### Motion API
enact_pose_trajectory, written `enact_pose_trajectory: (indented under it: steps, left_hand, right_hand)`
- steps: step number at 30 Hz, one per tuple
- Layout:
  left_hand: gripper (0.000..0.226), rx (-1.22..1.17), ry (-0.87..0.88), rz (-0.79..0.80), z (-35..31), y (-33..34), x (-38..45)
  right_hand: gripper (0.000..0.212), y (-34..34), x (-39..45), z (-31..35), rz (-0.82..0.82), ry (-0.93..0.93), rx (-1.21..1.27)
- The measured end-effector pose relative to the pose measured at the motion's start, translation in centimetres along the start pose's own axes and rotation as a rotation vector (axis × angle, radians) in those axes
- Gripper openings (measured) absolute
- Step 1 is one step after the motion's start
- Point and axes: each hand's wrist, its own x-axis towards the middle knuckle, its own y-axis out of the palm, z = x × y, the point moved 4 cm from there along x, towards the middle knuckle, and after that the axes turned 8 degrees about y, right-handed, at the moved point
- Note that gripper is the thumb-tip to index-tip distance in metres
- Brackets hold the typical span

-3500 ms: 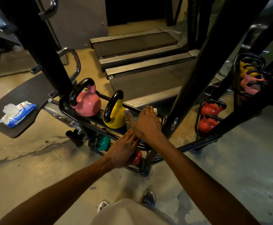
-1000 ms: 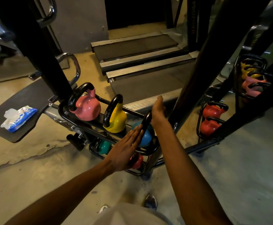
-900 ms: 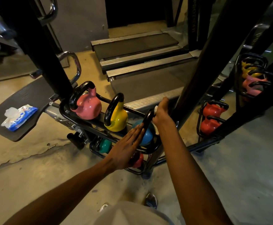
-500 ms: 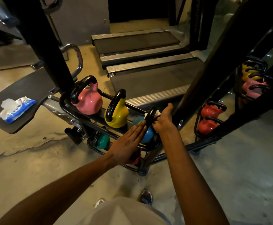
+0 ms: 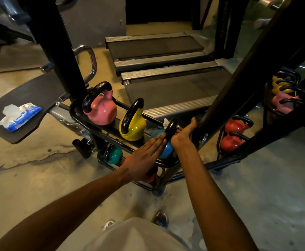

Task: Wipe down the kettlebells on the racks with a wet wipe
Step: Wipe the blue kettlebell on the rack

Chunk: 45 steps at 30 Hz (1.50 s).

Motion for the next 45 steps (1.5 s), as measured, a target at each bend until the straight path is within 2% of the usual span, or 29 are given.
enact_pose_trajectory:
  steps: [2,4,5,10,16,19,24,28,32,37,39,43,45]
  left_hand:
    - [0.129,-0.038,0.01,0.016,0.2,0.2,0.0]
    - [0.122,-0.031,0.029,0.018,0.0,0.2,0.1]
    - [0.119,-0.034,0.032,0.015,0.1,0.2,0.1]
    - [0.113,-0.007,0.045,0.01,0.4,0.3,0.2]
    - [0.104,-0.01,0.059,-0.035,0.5,0.7,0.1]
    - [0.106,0.001,0.078,-0.048,0.6,0.7,0.2]
    - [0.097,-0.025,0.091,-0.099,0.8,0.6,0.0]
    - [0.093,-0.05,0.094,-0.112,0.6,0.8,0.2]
    - [0.093,-0.07,0.109,-0.119,0.9,1.0,0.0]
    - [0.093,-0.089,0.109,-0.13,0.7,0.8,0.1]
    - [0.093,-0.092,0.126,-0.128,0.8,0.7,0.1]
    - [0.094,-0.083,0.147,-0.128,1.1,0.5,0.1]
    - [0.093,-0.082,0.158,-0.133,1.2,0.4,0.0]
  right_hand:
    - [0.095,-0.5,1.3,-0.9,0.036,0.056,0.11]
    - [0.09,-0.7,0.7,-1.7,0.097,0.072,0.06]
    - [0.089,-1.2,0.9,-2.1,0.098,0.086,0.016]
    - [0.085,-1.0,1.0,-1.6,0.129,0.08,0.094]
    - [0.078,-2.4,0.5,-2.5,0.16,0.091,-0.022]
    - [0.069,-2.0,0.8,-2.1,0.146,0.036,0.033]
    - [0.069,-3.9,0.2,-4.1,0.14,0.006,-0.126]
    - [0.077,-2.6,0.0,-2.3,0.141,-0.027,-0.118]
    - [0.069,-4.2,-1.0,-3.8,0.165,-0.034,-0.202]
    - [0.076,-3.9,-1.5,-2.3,0.156,-0.061,-0.211]
    - [0.072,-3.9,-1.5,-3.2,0.175,-0.097,-0.215]
    - [0.049,-4.8,-2.6,-6.1,0.212,-0.163,-0.2]
    - [0.057,-4.2,-2.8,-5.3,0.2,-0.172,-0.177]
